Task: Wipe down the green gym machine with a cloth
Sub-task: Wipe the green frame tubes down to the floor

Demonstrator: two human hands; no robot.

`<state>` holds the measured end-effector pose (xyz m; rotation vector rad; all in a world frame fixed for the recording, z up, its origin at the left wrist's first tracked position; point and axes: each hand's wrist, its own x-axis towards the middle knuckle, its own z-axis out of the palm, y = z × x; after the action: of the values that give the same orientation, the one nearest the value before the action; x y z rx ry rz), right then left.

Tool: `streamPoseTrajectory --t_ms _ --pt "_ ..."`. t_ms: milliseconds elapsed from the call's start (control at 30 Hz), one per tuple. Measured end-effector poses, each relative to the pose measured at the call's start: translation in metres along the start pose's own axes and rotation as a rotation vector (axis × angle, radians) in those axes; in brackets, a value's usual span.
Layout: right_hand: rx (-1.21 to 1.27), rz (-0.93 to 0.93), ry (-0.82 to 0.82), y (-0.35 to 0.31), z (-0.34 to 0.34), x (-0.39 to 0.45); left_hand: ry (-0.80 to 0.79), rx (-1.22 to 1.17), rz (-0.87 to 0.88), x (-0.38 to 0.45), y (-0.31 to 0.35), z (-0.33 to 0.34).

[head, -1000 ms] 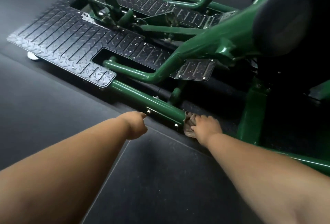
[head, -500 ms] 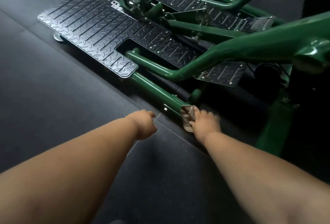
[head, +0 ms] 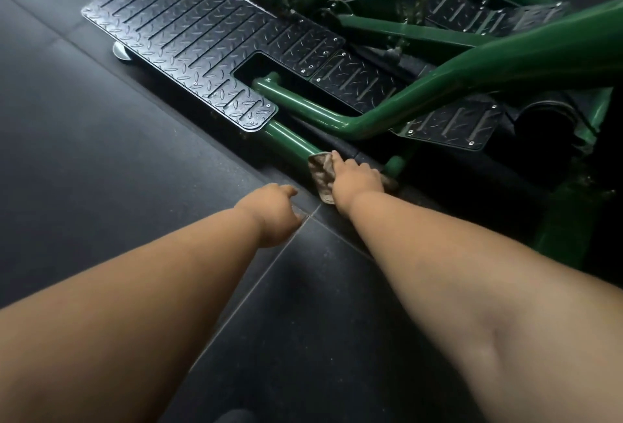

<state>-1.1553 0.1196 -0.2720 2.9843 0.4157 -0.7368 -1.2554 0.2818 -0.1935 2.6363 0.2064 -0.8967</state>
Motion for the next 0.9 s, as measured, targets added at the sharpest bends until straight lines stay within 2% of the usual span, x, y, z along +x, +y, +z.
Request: streamPoseTrajectory --t_ms 100,267,533,633,800,900 --pt "-0.015 -0.019 0.024 0.021 0.010 -0.014 -0.024 -0.005 -0.036 -0.004 -0.012 -0.003" --pt "-0.043 0.056 0.053 0.042 0.024 -0.041 -0.061 -0.031 -0.052 -0.013 -0.018 -0.011" --pt "-0.027 -0.106 0.018 -0.072 -0.028 0.047 0.046 -0.044 -0.042 -0.003 -0.024 -0.024" --pt "0.023 -0.118 0.006 -0.094 -0.041 0.062 0.060 -0.059 -0.085 0.000 -0.038 -0.024" --pt "-0.026 -0.202 0.085 -0.066 -0.015 0.051 0.019 -0.074 -0.133 -0.010 -0.049 -0.014" --pt "-0.061 -0.191 0.095 -0.037 -0.002 0.029 -0.005 -0.066 -0.133 -0.014 -0.044 -0.006"
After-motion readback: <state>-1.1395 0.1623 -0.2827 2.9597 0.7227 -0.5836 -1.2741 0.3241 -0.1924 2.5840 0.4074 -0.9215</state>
